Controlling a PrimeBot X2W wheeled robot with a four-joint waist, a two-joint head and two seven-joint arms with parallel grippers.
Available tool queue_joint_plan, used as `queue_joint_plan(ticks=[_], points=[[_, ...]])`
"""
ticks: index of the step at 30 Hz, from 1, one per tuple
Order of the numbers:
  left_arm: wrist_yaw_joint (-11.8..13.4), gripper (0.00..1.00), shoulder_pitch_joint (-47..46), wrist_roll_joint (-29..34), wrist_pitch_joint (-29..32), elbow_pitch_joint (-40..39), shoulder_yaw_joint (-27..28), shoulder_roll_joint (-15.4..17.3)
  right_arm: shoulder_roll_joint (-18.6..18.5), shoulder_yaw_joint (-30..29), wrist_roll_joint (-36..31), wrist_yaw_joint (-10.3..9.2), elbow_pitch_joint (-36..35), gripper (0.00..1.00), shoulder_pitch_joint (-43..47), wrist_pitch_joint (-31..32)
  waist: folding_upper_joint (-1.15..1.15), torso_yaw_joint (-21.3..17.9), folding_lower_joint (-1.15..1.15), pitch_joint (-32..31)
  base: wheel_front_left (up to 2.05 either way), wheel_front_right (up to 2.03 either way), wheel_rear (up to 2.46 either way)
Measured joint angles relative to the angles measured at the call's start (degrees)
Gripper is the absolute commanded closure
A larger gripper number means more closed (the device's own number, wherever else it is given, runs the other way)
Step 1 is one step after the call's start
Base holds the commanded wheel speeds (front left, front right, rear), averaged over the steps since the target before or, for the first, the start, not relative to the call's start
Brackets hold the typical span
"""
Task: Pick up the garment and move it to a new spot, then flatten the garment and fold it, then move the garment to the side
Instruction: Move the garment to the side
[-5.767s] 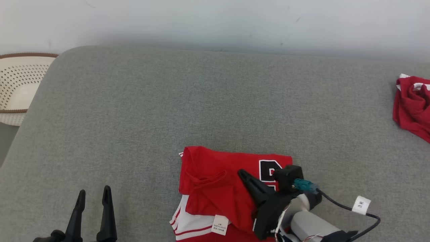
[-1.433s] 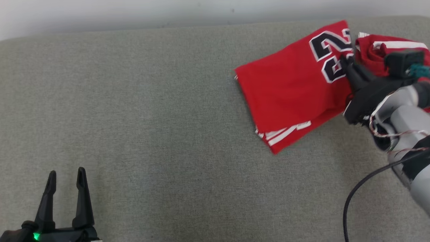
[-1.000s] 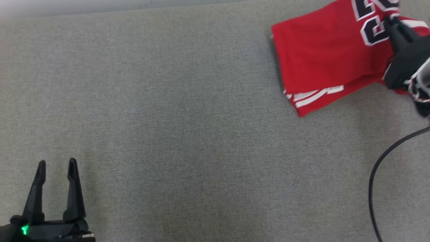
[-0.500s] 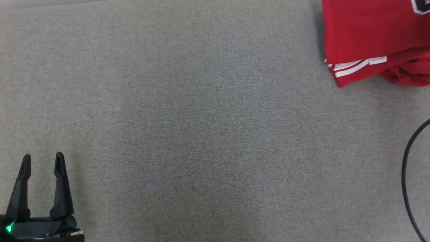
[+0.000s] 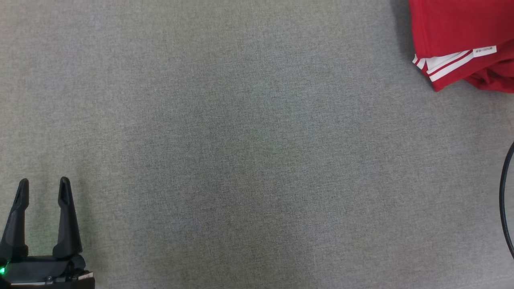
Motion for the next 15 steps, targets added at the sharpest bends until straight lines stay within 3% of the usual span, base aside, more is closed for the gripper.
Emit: queue_joint_plan(ticks=[4,7,15], points=[[0.0,0.00,-0.2,0.0,0.0,-0.1,0.0,0.1,0.6,0.9,-0.5,0.01,1.4,1.00,-0.7,-0.5,0.00,0.1,0.00,0.6,0.00,0.00,0.00],[0.0,0.00,-0.4,0.0,0.0,0.2,0.0,0.0,0.8,2.3,-1.9,0.01,4.0,0.00,-1.4,0.5,-0.01,0.4,0.00,0.7,0.00,0.00,0.00],[0.0,0.00,-0.4,0.0,0.0,0.5,0.2,-0.3,1.1,3.6,-2.4,0.00,5.4,0.00,-1.8,0.1,-0.01,0.6,0.00,-0.1,0.00,0.00,0.00]])
